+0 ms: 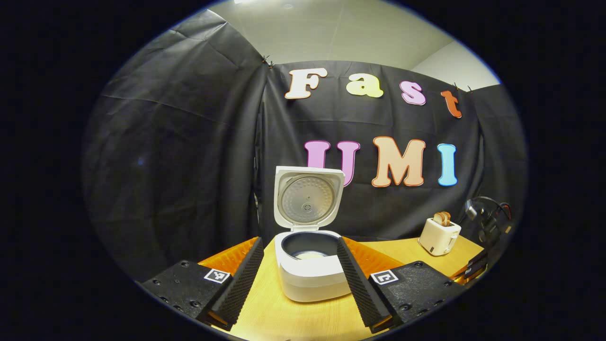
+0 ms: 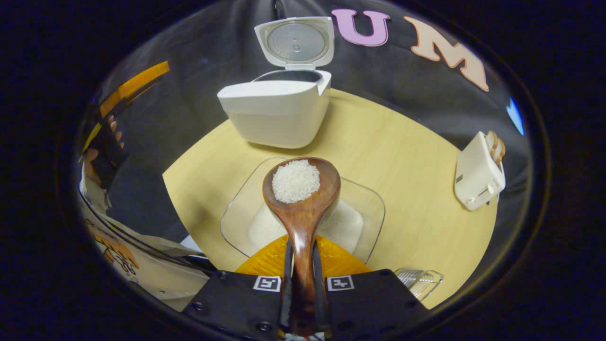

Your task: Close the left gripper, press the button to open the rice cooker; take a wooden spoon from the chopstick holder with the right hand, scoop a spoonful of rice and pour it into the rice cooker, then put the wooden spoon back into the chopstick holder.

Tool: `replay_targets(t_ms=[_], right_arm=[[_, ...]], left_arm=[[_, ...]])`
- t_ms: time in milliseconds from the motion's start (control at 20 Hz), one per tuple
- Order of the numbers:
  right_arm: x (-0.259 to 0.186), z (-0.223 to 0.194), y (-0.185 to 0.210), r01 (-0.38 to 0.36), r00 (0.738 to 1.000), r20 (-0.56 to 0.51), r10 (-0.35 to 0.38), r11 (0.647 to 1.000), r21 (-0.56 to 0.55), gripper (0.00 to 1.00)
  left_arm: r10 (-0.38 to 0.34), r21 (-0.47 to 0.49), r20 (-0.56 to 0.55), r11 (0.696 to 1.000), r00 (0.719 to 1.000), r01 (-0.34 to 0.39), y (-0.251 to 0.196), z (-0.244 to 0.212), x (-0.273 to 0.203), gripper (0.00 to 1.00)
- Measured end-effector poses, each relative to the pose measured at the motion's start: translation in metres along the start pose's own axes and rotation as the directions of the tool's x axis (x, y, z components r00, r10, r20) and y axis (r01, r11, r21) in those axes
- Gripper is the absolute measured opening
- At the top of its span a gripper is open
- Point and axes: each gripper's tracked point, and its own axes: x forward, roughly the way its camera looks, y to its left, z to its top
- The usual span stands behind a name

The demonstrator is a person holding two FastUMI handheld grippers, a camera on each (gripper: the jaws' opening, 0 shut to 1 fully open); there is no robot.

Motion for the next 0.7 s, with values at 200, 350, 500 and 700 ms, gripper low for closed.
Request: replay_targets(t_ms=[200, 350, 500, 700], right_arm=[[-0.019, 0.036, -0.004, 0.023, 0.999, 0.048, -0.024, 1.000, 0.003, 0.19], [-0.026, 0.059, -0.006, 0.029, 0.997, 0.071, -0.030, 1.000, 0.013, 0.19], [-0.032, 0.083, -0.005, 0.031, 0.995, 0.098, -0.032, 0.999, 0.007, 0.19], [-0.030, 0.122, -0.003, 0.043, 0.989, 0.139, -0.041, 0.999, -0.010, 0.19]], left_arm=[[-0.011, -0.003, 0.018, 1.000, 1.000, 0.011, 0.002, 0.008, -0.001, 0.92], [-0.005, -0.011, 0.023, 1.000, 1.000, 0.005, 0.009, 0.008, -0.002, 0.92], [0.003, -0.013, 0.031, 1.000, 1.000, -0.002, 0.017, 0.010, -0.003, 0.92], [0.015, -0.023, 0.032, 1.000, 0.999, -0.014, 0.028, 0.011, -0.007, 0.92]])
